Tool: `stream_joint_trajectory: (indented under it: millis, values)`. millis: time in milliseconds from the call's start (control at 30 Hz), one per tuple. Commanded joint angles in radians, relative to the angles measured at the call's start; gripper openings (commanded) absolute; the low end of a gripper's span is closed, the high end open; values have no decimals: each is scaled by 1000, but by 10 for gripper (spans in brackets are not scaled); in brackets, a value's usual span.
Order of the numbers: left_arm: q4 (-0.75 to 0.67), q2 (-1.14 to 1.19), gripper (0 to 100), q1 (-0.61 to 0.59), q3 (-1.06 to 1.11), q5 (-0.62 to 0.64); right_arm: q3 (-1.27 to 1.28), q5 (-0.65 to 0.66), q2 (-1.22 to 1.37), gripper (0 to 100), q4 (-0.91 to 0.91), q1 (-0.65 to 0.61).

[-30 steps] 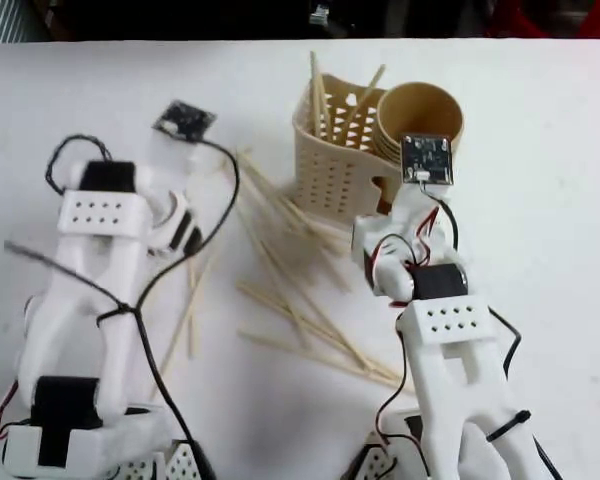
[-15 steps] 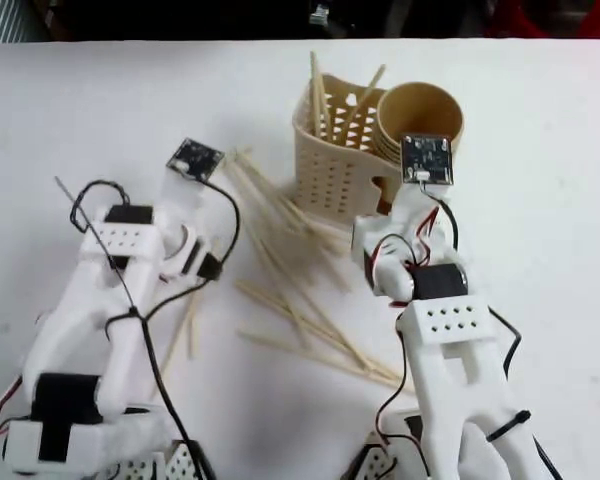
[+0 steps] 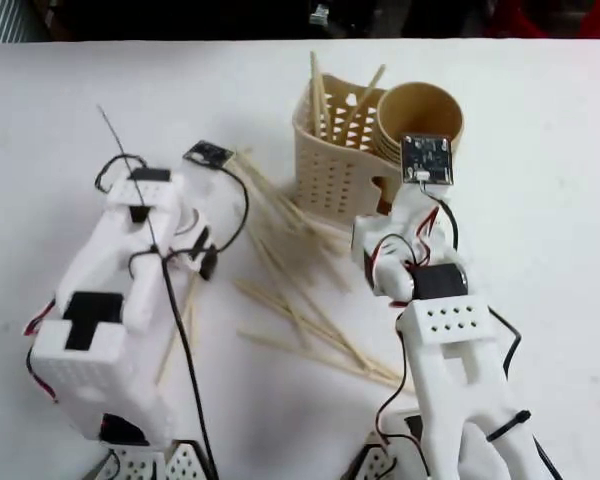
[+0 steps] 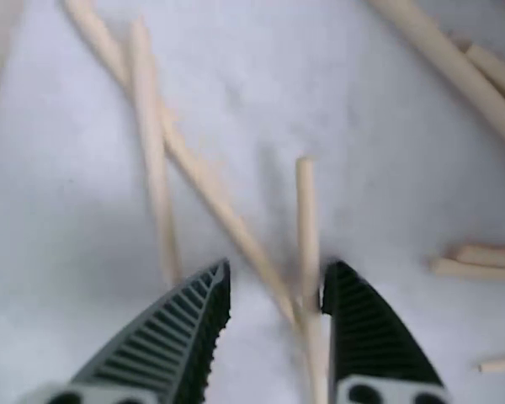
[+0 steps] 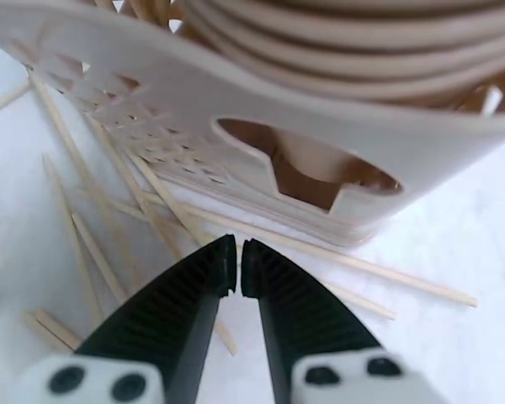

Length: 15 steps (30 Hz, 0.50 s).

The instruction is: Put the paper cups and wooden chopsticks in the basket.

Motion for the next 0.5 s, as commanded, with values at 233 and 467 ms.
stream_joint_trajectory:
  millis: [233,467]
  values:
    - [63,73,90,53,-120,2,-6,2,-19,31,-21,10]
    - [74,64,20,91,-114,2,-6,2,-19,31,-21,10]
